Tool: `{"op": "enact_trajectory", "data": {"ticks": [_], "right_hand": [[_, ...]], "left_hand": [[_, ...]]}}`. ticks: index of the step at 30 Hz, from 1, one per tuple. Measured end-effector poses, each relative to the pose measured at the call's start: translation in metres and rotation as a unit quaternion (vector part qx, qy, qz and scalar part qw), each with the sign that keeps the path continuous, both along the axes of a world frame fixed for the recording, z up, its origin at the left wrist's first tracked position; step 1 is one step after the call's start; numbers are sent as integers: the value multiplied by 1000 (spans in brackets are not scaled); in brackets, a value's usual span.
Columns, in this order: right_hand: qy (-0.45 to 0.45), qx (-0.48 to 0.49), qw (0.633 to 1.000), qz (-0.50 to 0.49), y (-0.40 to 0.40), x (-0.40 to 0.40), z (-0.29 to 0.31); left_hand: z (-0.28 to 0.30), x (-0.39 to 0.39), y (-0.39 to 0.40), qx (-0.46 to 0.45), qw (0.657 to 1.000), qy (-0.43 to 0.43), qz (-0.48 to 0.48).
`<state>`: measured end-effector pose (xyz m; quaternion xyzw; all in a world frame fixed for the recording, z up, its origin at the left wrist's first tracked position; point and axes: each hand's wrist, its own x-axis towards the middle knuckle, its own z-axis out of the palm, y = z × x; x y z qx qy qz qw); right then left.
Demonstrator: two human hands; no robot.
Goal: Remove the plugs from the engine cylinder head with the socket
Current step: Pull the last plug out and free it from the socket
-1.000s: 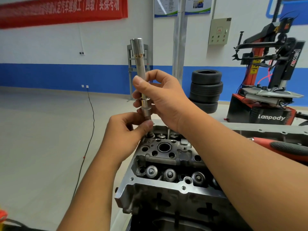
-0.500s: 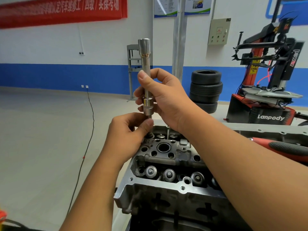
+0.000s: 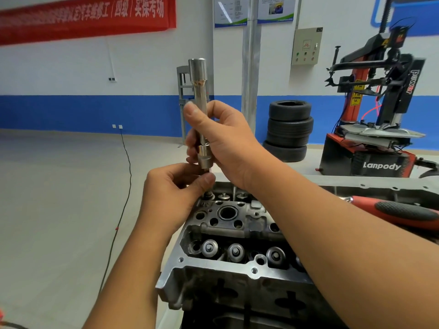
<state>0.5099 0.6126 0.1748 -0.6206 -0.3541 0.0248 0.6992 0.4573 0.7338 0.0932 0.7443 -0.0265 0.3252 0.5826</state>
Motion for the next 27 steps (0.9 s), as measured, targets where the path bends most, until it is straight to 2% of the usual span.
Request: {"op": "enact_trajectory", "data": {"ticks": [4, 6, 11, 18, 22, 25, 27], "right_hand": [[-7, -6, 1000, -7, -1, 0, 4], [0, -15, 1000, 0, 0, -2, 5], [19, 7, 1000, -2, -1, -2, 4], [-3, -11, 1000, -20, 1, -1, 5], [7, -12, 1000, -4, -2, -1, 6], [6, -4, 1000, 3, -2, -1, 4], [5, 1, 1000, -4, -2, 0, 4]], "left_hand": [[1, 0, -2, 20, 998, 28, -53], [3, 0, -5, 39, 999, 20, -31], [3, 0, -6, 8, 1000, 0, 26], [4, -2, -8, 42, 998, 45, -24], [6, -1, -8, 46, 998, 16, 31], [5, -1, -7, 20, 999, 13, 42], [4, 0, -6, 37, 998, 22, 35]]}}
